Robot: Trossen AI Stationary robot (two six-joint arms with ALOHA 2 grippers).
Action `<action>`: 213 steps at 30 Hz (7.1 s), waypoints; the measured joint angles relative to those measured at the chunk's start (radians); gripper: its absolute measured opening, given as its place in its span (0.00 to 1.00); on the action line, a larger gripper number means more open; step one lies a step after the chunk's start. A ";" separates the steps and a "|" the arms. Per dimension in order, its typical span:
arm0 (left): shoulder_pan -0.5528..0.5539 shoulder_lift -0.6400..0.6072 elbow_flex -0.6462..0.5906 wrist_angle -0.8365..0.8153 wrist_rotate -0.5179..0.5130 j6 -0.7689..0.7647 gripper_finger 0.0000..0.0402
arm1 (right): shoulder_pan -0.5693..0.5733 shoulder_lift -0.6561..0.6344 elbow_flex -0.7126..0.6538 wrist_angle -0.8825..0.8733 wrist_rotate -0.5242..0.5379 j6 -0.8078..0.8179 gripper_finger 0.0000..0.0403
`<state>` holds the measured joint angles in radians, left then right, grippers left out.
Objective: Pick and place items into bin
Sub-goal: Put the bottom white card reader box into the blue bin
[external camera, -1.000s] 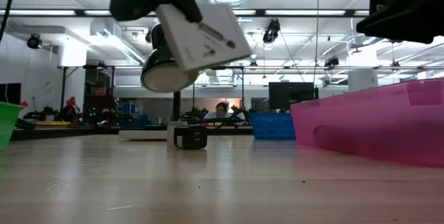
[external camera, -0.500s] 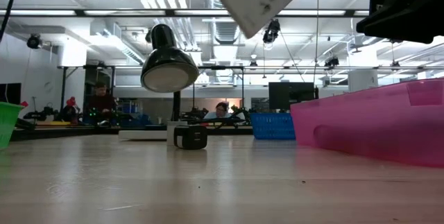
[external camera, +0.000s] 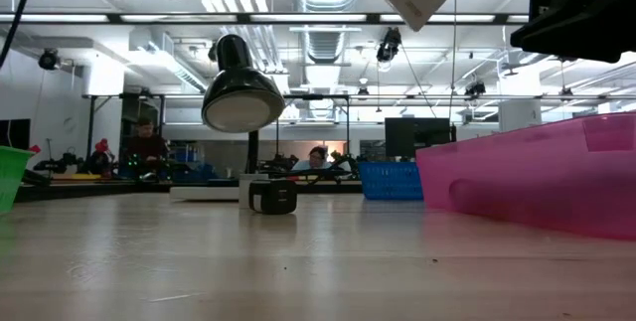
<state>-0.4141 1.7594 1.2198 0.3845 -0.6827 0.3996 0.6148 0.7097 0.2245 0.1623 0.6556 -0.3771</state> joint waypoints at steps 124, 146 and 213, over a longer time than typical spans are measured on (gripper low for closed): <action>0.518 0.330 0.237 -0.216 0.109 0.182 0.07 | 0.000 -0.015 0.050 -0.079 0.184 -0.042 0.17; 0.539 0.366 0.239 -0.218 0.140 0.183 0.07 | 0.000 -0.013 0.050 -0.079 0.183 -0.046 0.17; 0.568 0.395 0.246 -0.154 0.132 0.182 0.14 | 0.000 -0.012 0.050 -0.079 0.183 -0.054 0.17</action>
<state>0.1539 2.1548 1.4654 0.2302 -0.5507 0.5811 0.6147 0.6975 0.2741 0.0830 0.8391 -0.4309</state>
